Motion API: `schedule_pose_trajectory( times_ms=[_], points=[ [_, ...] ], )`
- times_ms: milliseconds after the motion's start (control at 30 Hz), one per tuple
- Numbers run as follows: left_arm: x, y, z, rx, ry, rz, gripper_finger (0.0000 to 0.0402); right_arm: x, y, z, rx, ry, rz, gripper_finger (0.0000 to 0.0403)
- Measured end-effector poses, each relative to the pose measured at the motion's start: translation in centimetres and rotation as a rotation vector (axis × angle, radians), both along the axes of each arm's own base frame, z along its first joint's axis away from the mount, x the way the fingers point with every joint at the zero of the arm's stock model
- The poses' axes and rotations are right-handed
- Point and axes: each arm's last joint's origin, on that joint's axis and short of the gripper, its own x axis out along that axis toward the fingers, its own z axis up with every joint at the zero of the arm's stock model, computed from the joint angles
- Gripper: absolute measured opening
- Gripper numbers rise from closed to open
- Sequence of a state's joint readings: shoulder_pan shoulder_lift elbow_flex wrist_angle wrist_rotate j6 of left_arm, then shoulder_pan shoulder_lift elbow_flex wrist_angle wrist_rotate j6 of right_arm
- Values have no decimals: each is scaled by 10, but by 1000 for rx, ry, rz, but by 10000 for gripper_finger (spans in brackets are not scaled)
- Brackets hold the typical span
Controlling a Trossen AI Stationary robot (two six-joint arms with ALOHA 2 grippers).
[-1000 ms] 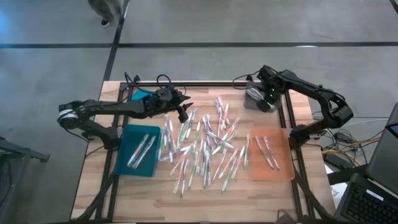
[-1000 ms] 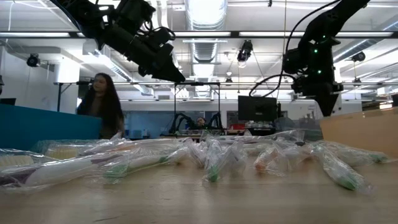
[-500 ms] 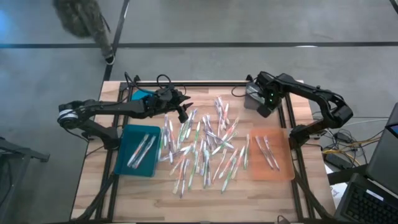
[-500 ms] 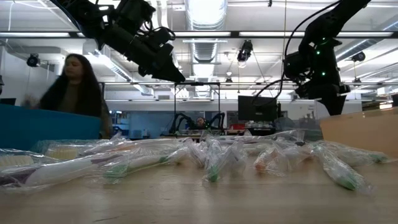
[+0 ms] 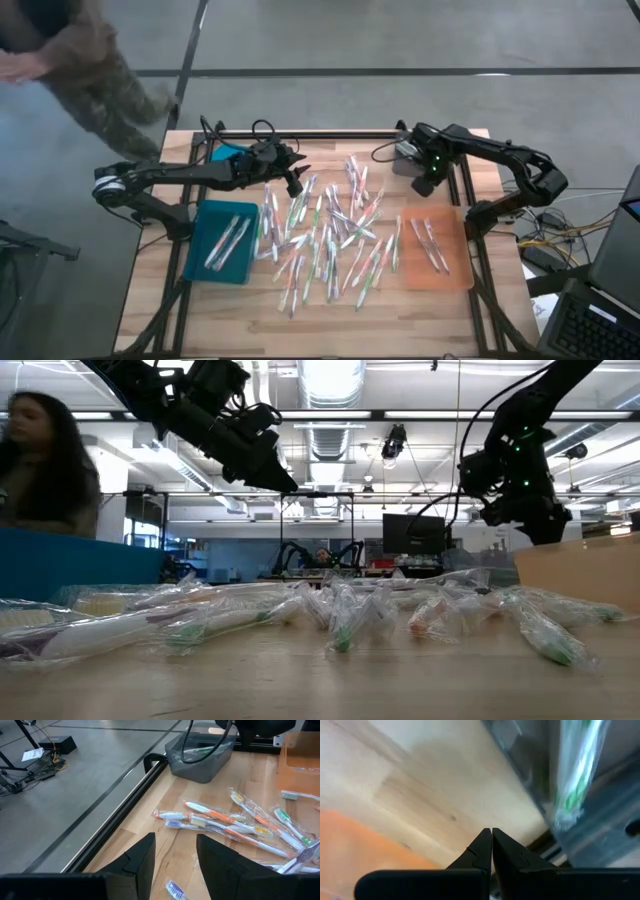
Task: Pick & Place Toothbrushes
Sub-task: Adjust the black bin
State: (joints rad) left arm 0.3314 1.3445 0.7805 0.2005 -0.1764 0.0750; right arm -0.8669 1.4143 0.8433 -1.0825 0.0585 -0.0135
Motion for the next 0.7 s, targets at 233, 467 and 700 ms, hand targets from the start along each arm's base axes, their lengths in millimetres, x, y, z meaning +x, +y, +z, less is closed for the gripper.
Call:
schedule_pose_trajectory(
  times_ms=[233, 467, 700],
  points=[
    [0, 0, 0, 0, 0, 0, 149, 5, -9, 15, -191, 116, 48, 8],
    [0, 0, 0, 0, 0, 0, 149, 4, -10, 23, -200, 159, 81, 8],
    [0, 0, 0, 0, 0, 0, 149, 4, -10, 21, -218, 180, 86, 8]
  ],
)
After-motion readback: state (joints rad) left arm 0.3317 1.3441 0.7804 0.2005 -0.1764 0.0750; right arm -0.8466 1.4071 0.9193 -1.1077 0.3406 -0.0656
